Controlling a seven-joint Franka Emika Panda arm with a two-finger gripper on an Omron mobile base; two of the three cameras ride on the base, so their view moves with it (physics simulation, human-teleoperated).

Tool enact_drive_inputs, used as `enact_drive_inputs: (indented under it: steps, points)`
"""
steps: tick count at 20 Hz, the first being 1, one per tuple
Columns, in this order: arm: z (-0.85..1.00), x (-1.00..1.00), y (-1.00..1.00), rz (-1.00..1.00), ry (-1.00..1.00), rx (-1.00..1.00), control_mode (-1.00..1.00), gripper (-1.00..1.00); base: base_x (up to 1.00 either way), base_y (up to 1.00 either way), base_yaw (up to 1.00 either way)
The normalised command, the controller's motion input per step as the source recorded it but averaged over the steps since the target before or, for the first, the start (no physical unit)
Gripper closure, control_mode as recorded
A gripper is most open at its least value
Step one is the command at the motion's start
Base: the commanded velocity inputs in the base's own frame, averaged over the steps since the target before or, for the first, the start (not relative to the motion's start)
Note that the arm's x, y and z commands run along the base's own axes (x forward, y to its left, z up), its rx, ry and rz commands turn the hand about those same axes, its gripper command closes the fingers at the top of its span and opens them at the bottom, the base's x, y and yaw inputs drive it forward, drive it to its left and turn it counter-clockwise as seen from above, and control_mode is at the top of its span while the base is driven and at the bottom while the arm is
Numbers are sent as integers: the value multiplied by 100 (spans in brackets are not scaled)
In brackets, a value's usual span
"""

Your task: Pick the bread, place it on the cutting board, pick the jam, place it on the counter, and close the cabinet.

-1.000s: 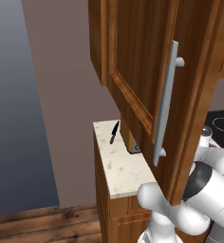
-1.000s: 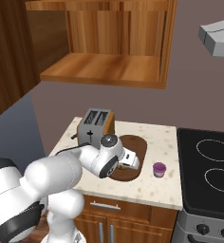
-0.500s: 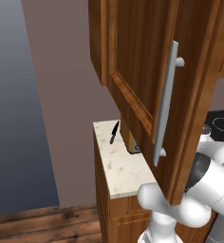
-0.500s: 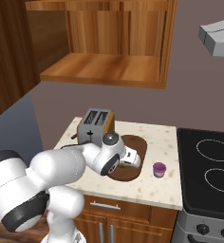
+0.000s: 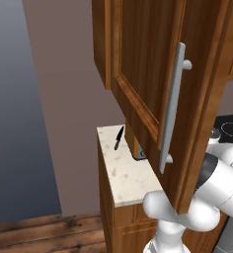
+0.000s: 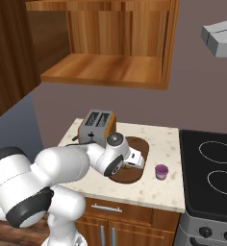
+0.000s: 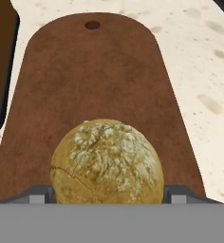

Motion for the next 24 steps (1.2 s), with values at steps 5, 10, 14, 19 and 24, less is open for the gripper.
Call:
enact_drive_inputs:
  steps: [5,10,14,19,24]
  points:
    - [-18,0,0,0,0,0,-100,100,0,0,0]
    - [-6,0,0,0,0,0,-100,-100,0,0,0]
    - [0,0,0,0,0,0,-100,-100,0,0,0]
    - [0,0,0,0,0,0,-100,-100,0,0,0]
    - [0,0,0,0,0,0,-100,-100,0,0,0]
